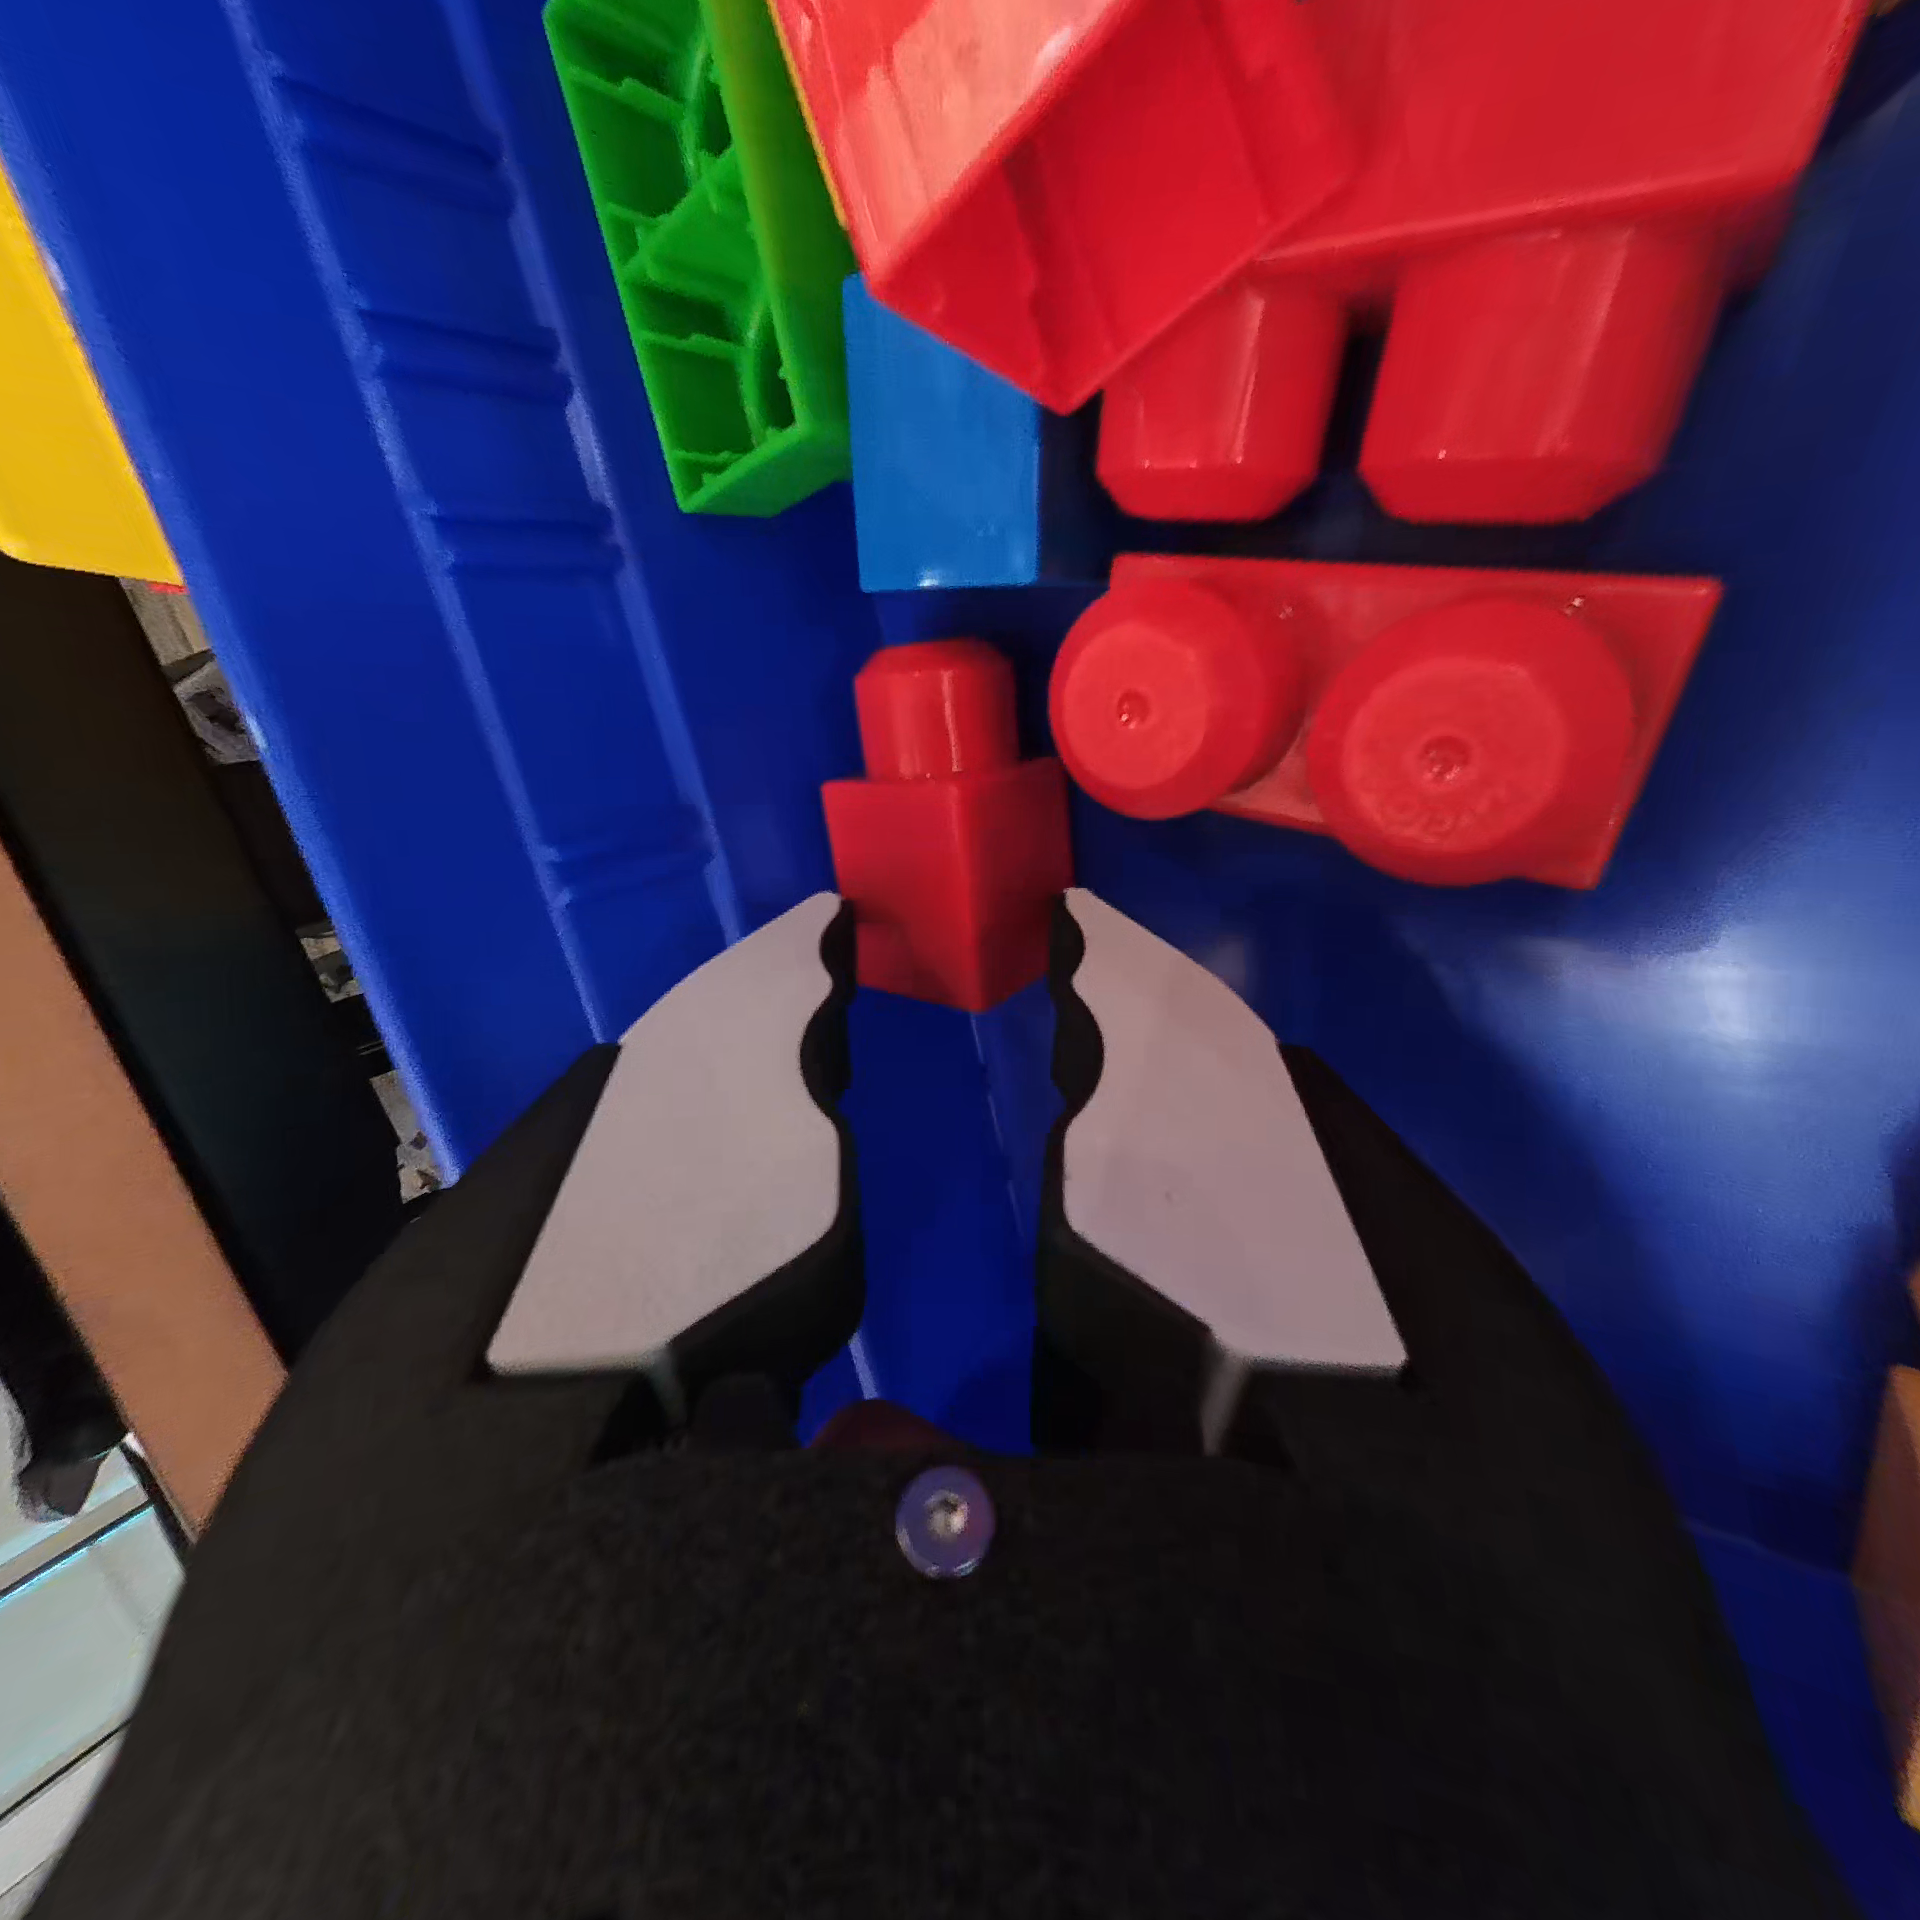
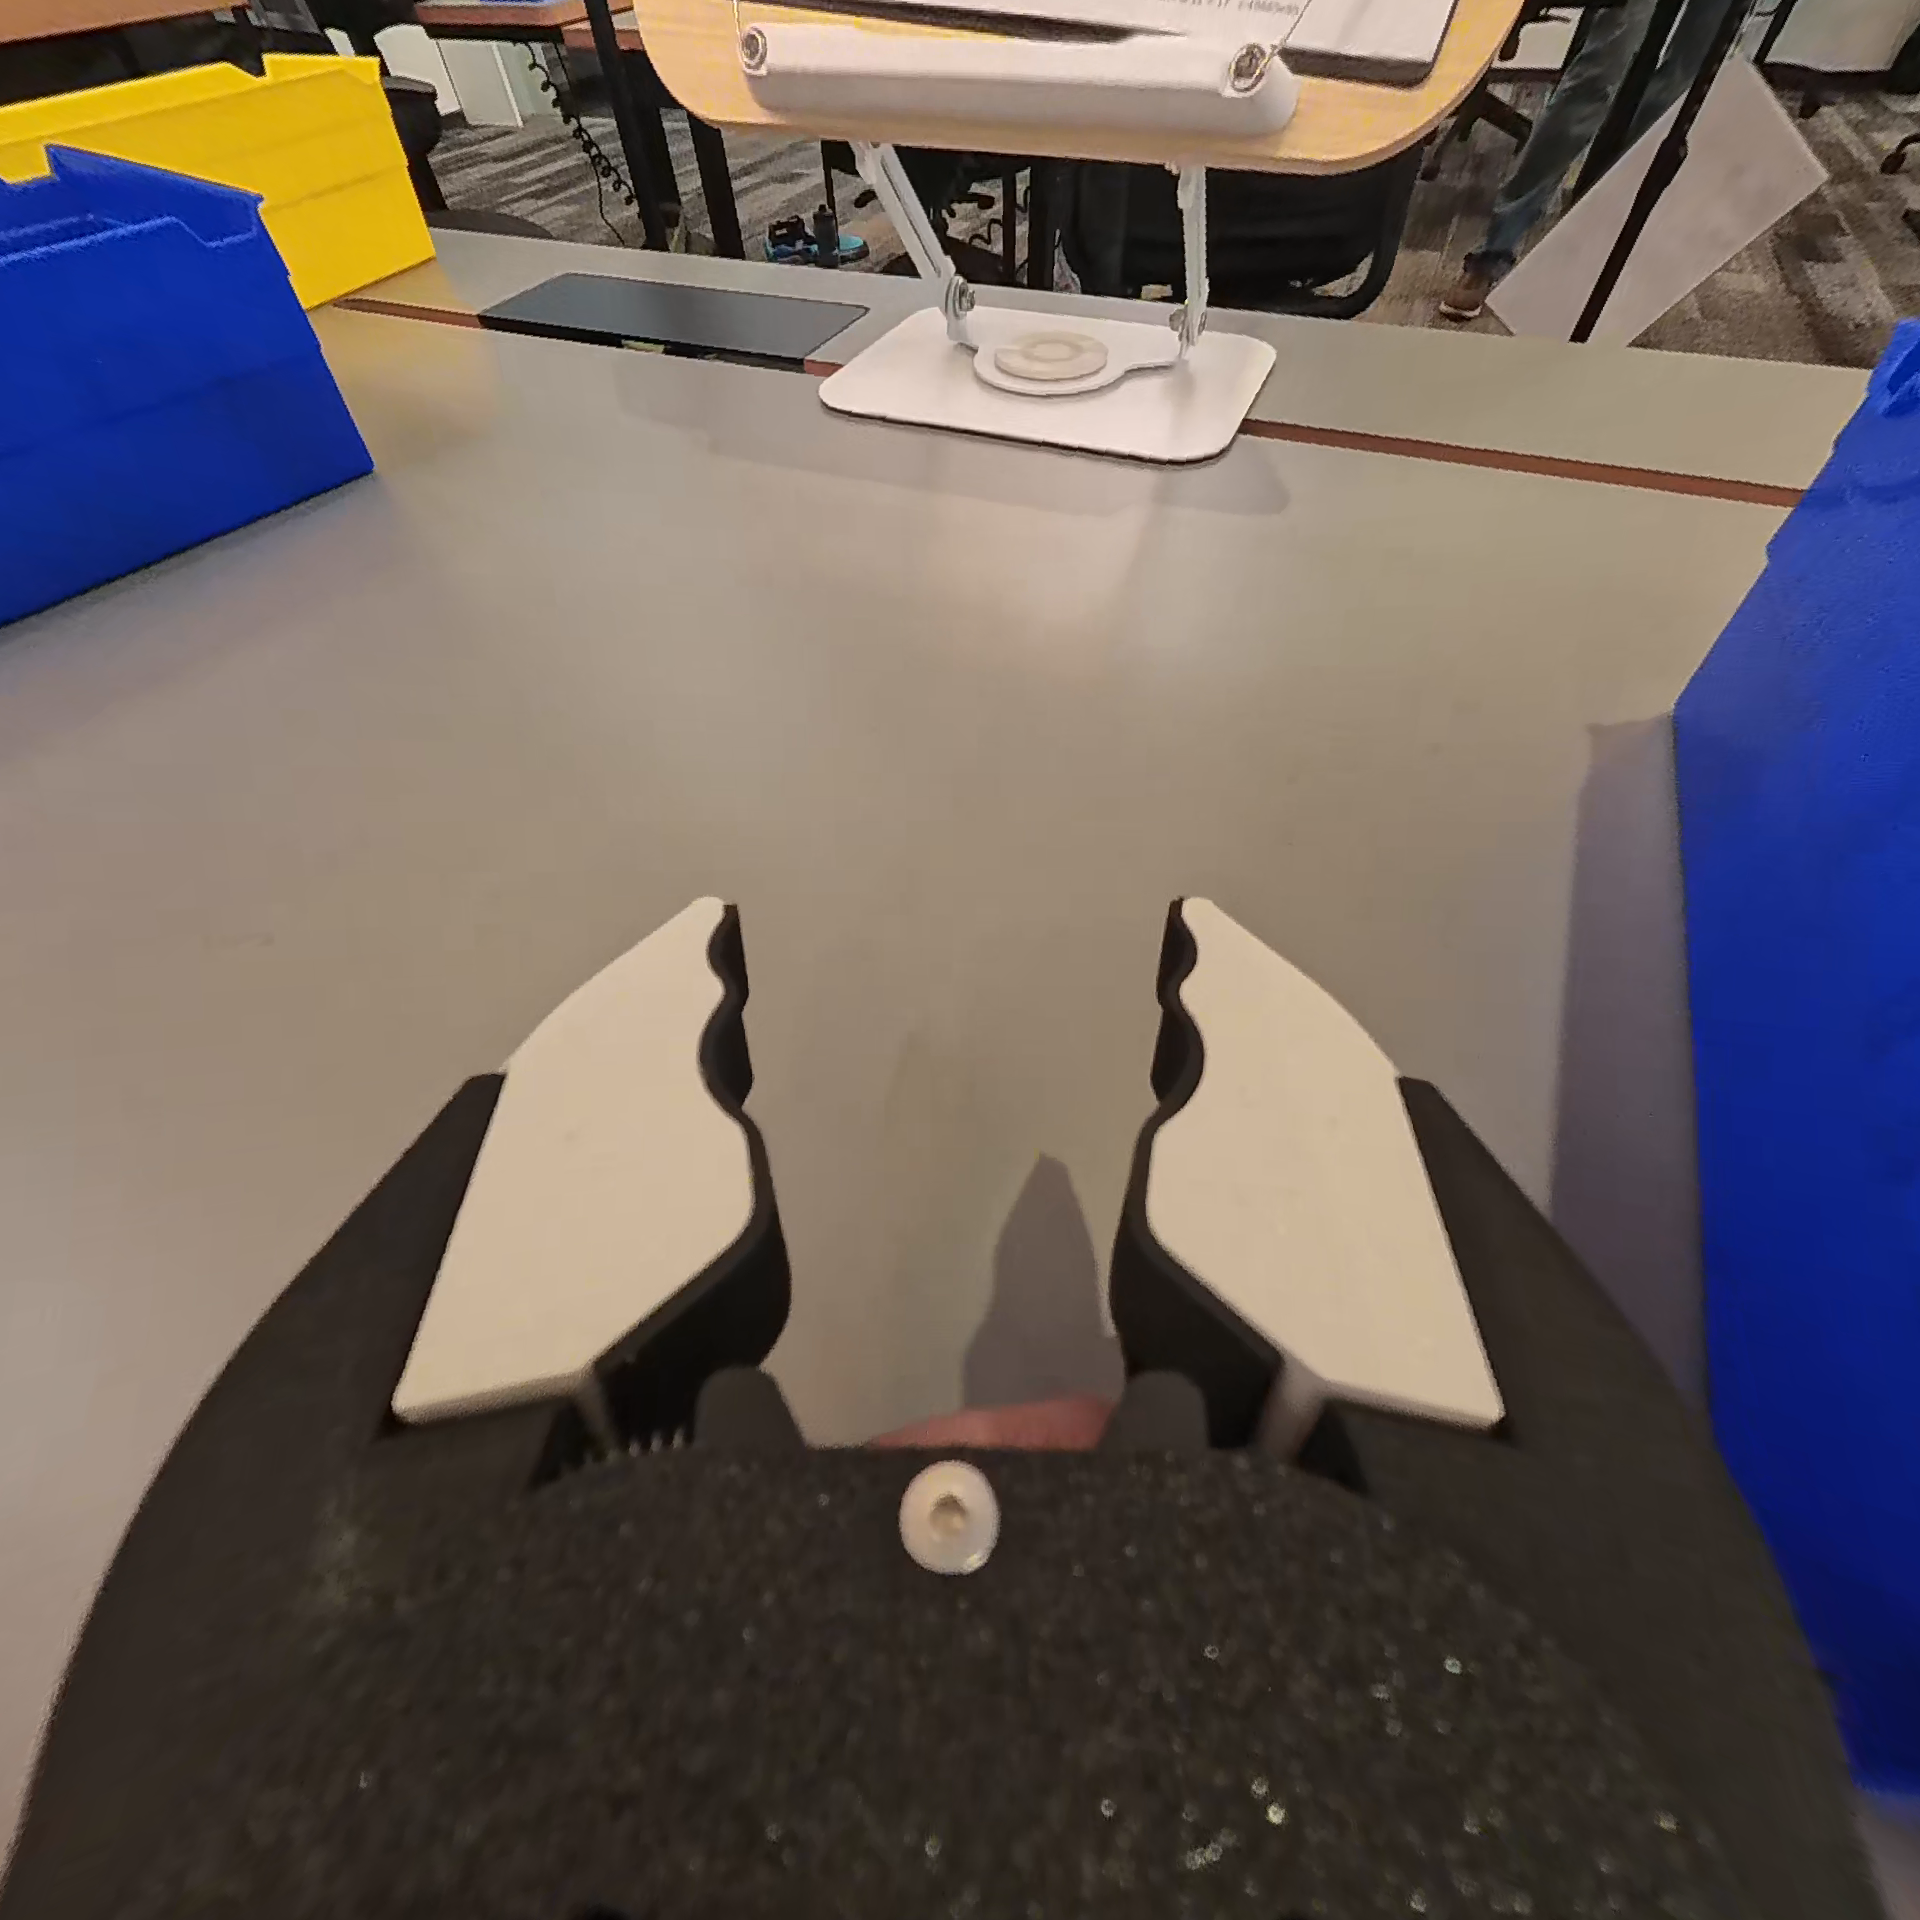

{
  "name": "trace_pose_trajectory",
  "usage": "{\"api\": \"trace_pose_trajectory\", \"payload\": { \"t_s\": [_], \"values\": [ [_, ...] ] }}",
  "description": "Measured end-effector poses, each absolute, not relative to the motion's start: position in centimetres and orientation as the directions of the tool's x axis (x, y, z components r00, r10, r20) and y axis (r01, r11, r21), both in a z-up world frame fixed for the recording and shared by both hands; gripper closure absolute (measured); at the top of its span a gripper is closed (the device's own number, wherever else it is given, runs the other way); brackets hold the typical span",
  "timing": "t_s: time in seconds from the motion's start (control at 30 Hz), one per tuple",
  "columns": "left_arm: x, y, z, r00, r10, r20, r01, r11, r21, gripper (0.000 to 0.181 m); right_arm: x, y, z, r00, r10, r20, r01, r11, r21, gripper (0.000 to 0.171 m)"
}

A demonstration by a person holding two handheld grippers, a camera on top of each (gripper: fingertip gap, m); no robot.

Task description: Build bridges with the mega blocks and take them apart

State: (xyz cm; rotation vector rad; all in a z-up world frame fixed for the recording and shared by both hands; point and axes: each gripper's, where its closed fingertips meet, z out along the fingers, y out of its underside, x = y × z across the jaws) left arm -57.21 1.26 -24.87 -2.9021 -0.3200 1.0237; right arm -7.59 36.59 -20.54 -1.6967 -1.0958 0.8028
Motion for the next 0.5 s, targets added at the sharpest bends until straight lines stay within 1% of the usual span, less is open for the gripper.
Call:
{"api": "trace_pose_trajectory", "payload": {
  "t_s": [0.23, 0.37, 0.4, 0.47, 0.5],
  "values": [
    [-56.6, 1.6, -23.9, 0.760, 0.268, -0.592, 0.165, -0.961, -0.223, 0.174, -7.6, 36.4, -20.2, 0.384, 0.923, -0.032, 0.311, -0.162, -0.936, 0.096],
    [-56.4, 1.4, -24.0, 0.762, 0.264, -0.591, 0.174, -0.963, -0.206, 0.173, -7.9, 35.9, -20.2, 0.371, 0.928, -0.029, 0.320, -0.156, -0.935, 0.096],
    [-56.7, 1.3, -23.8, 0.751, 0.262, -0.605, 0.179, -0.964, -0.195, 0.166, -7.9, 35.8, -20.2, 0.368, 0.929, -0.024, 0.323, -0.152, -0.934, 0.096],
    [-57.3, 1.0, -23.5, 0.737, 0.252, -0.627, 0.189, -0.968, -0.167, 0.140, -7.9, 35.7, -20.1, 0.368, 0.930, -0.016, 0.324, -0.144, -0.935, 0.096],
    [-57.4, 0.9, -23.6, 0.742, 0.245, -0.624, 0.196, -0.969, -0.148, 0.133, -7.9, 35.7, -20.0, 0.368, 0.930, -0.013, 0.324, -0.141, -0.936, 0.096]
  ]
}}
